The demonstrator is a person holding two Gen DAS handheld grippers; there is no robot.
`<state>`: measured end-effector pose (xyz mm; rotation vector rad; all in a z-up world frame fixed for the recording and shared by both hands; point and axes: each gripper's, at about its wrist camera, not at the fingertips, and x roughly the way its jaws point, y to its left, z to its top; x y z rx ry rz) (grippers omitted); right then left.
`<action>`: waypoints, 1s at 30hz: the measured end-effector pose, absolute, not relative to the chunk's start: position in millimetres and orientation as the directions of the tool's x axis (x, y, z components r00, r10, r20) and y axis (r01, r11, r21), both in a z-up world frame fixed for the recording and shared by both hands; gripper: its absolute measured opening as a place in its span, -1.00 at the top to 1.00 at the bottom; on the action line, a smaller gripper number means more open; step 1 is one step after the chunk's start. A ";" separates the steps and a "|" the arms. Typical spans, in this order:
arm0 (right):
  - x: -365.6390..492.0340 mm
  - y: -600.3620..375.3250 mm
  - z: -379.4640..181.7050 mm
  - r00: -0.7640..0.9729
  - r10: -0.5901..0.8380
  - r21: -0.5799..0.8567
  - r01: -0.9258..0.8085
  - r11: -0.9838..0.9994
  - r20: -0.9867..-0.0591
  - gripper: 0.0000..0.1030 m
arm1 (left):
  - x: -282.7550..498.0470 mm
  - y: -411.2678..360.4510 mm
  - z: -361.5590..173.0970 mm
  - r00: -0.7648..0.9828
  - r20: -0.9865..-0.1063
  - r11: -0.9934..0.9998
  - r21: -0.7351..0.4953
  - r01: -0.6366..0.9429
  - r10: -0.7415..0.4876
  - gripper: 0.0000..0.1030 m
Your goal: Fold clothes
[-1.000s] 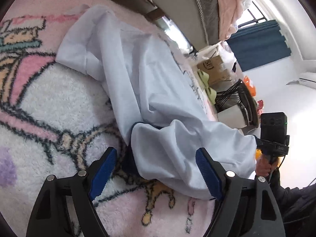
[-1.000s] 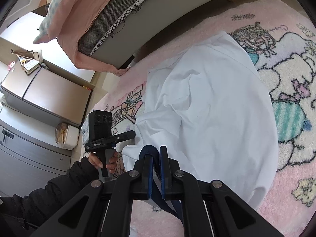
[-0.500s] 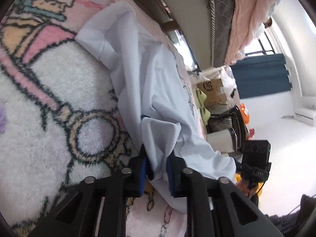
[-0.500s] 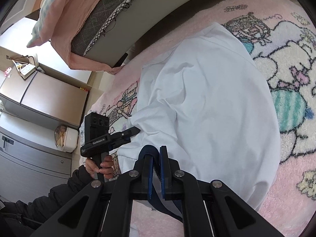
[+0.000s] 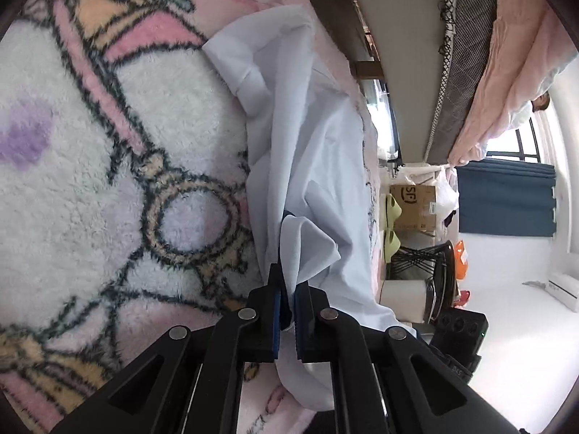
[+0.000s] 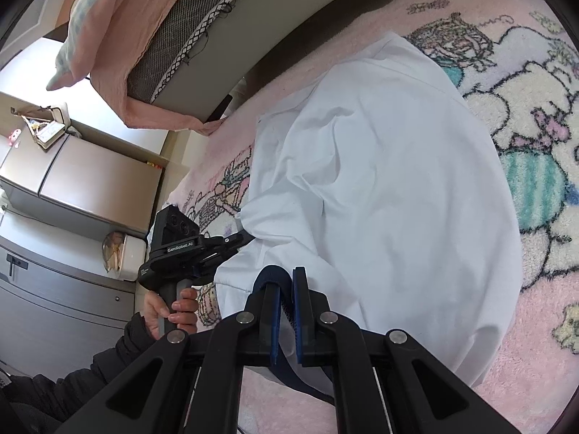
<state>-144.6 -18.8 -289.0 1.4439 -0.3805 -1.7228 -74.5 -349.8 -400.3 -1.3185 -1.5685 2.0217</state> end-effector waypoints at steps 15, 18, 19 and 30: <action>-138.7 -26.2 -297.8 0.050 -0.738 0.687 0.414 -0.597 -0.673 0.93 | -66.6 -387.8 -334.7 -0.543 -0.530 -0.503 -0.838 0.214 0.652 0.92; -133.3 -33.5 -300.3 0.061 -0.720 0.668 0.434 -0.605 -0.691 0.93 | -62.1 -392.4 -332.0 -0.518 -0.549 -0.524 -0.825 0.211 0.656 0.92; -131.6 -35.5 -301.2 0.065 -0.717 0.665 0.439 -0.604 -0.695 0.93 | -57.1 -399.5 -332.5 -0.512 -0.557 -0.534 -0.819 0.209 0.654 0.92; -100.2 -65.8 -311.1 0.179 -0.706 0.689 0.475 -0.547 -0.685 0.93 | -47.6 -415.9 -339.2 -0.443 -0.637 -0.582 -0.766 0.272 0.631 0.91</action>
